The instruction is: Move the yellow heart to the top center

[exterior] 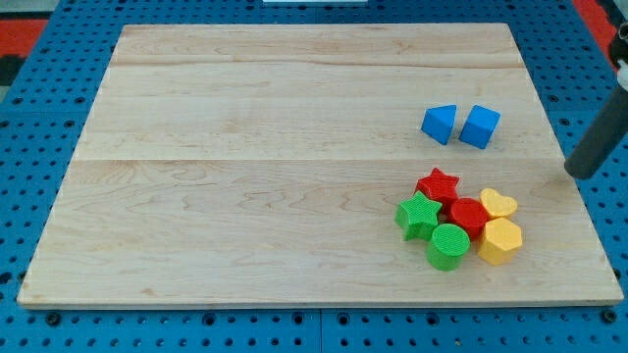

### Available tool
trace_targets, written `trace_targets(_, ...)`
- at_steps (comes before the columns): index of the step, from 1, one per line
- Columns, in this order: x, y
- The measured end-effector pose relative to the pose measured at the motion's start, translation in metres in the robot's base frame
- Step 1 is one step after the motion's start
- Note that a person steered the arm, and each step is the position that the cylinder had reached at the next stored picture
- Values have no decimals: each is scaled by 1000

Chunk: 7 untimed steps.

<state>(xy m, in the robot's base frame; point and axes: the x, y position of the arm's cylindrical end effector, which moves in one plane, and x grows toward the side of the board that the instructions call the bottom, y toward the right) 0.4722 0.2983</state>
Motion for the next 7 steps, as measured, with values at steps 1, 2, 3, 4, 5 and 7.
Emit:
trace_targets(1,15,0)
trace_targets(2,17,-5)
trace_targets(3,21,-8)
trace_targets(4,29,-8)
trace_targets(5,42,-8)
trace_targets(7,73,-18)
